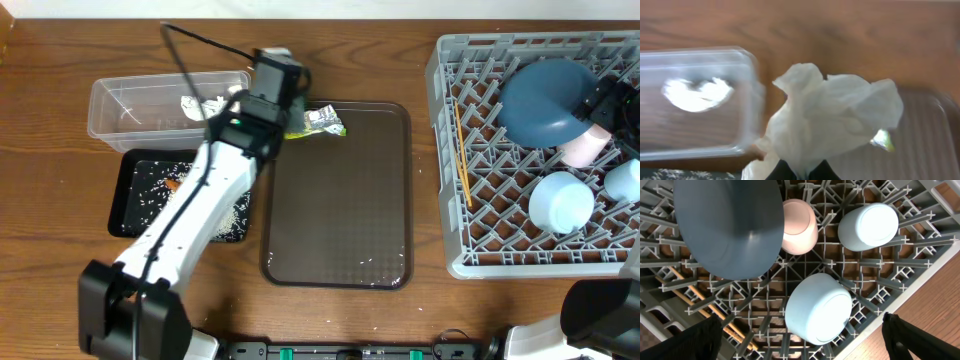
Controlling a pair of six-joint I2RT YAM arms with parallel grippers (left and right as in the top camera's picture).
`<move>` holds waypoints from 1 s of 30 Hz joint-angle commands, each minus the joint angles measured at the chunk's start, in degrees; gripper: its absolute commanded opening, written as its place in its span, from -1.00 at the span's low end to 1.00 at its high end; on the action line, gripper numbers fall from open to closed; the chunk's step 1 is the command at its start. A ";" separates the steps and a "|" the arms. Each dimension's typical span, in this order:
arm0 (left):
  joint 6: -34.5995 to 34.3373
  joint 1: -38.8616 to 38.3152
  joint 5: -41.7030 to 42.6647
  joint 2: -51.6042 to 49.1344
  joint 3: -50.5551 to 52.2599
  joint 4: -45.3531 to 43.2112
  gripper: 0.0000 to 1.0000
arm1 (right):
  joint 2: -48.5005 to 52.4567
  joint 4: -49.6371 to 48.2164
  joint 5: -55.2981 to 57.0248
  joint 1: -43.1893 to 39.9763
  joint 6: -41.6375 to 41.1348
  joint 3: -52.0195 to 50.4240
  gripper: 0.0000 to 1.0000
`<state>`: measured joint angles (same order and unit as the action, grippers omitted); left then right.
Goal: Sort waste into correct bins and load items into the dishwasher rack
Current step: 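Carry the tissue with the left gripper and drop it in the clear bin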
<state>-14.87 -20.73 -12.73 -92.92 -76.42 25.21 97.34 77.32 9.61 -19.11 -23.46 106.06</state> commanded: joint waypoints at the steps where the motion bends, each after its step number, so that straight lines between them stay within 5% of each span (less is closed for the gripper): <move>1: -2.21 4.04 -7.78 0.07 0.28 -1.64 -0.88 | 0.50 0.09 0.00 -0.37 -0.26 -0.11 0.99; 7: -4.81 11.96 -7.69 -3.56 0.28 -5.01 -0.86 | 0.50 0.09 0.00 -0.37 -0.26 -0.11 0.98; 11: -5.64 15.37 -7.30 -4.50 0.28 -3.56 -0.28 | 0.50 0.09 0.00 -0.37 -0.26 -0.11 0.98; 15: -5.62 16.44 -7.28 -4.48 0.28 -1.90 -0.17 | 0.50 0.09 0.00 -0.37 -0.26 -0.11 0.98; 18: -5.62 16.41 -7.26 -4.46 0.28 -0.87 0.29 | 0.50 0.09 0.00 -0.37 -0.26 -0.11 0.98; 30: -5.62 15.23 -7.23 -2.75 0.28 -1.70 0.69 | 0.50 0.09 0.00 -0.37 -0.26 -0.11 0.98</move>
<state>-20.75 -5.34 -19.46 -97.60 -76.36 23.73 97.34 77.32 9.58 -19.11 -23.46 106.06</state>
